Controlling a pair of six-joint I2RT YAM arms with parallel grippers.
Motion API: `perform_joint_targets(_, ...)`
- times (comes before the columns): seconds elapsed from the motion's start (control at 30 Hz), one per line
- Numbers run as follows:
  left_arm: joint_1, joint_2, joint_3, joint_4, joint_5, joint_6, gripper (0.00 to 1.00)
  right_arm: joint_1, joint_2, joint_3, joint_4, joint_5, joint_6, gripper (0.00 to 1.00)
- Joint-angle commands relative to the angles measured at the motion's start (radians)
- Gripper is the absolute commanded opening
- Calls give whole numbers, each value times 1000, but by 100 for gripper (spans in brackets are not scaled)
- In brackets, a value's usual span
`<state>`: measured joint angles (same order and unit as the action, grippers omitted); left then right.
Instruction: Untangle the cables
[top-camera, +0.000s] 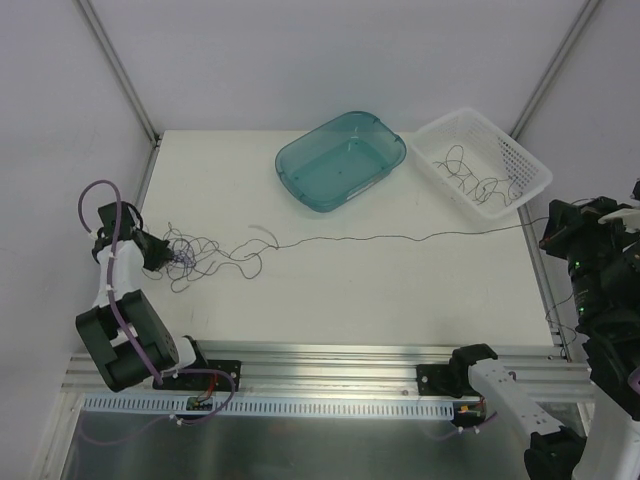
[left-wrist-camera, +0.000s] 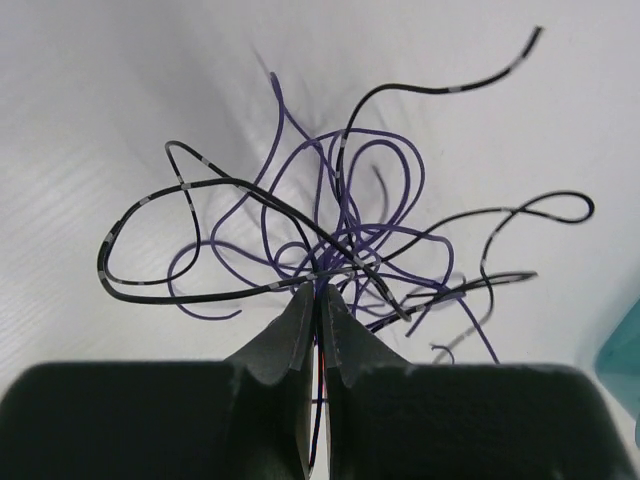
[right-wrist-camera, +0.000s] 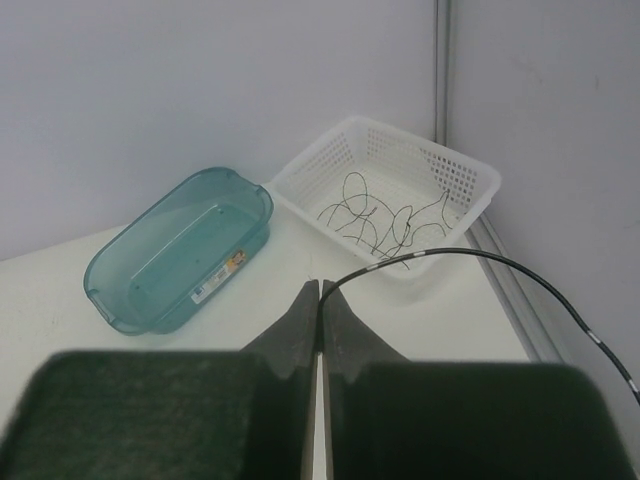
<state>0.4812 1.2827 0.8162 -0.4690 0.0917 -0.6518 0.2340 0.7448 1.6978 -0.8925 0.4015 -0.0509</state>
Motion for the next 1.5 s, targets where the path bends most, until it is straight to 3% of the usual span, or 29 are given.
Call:
perform_joint_targets(0.0,20,20,76,-10,-69,44,0,-5,30,33,52,22,2,1)
perform_joint_targets(0.27,57,84,101,-23,-70,60,0,-5,41,36,53,34,2,1)
perform_joint_targets(0.4,50,89,78,-22,26,115,2,-5,90,7,-9,-102,-1,1)
perform_joint_targets(0.43,33,86,71,-22,40,122,2,-5,115,-16,-19,-195,2,1)
perform_joint_targets(0.6,-1,20,-9,-19,124,159,4,-4,137,-337,21,-381,115,1)
perform_joint_targets(0.7,-38,-14,-34,-20,180,199,4,-5,174,-521,44,-451,149,8)
perform_joint_targets(0.77,-91,-39,-46,-20,181,218,4,-2,218,-602,44,-446,152,18)
perform_joint_targets(0.8,-117,-48,-49,-20,175,236,4,1,235,-615,43,-444,140,29)
perform_joint_targets(1.0,-246,-85,-60,-34,125,290,5,151,306,-577,70,-481,22,64)
perform_joint_targets(1.17,-283,-74,-61,-36,121,296,5,323,436,-494,139,-532,-43,73)
perform_joint_targets(1.47,-300,-79,-63,-37,118,291,4,519,764,-354,426,-324,296,76)
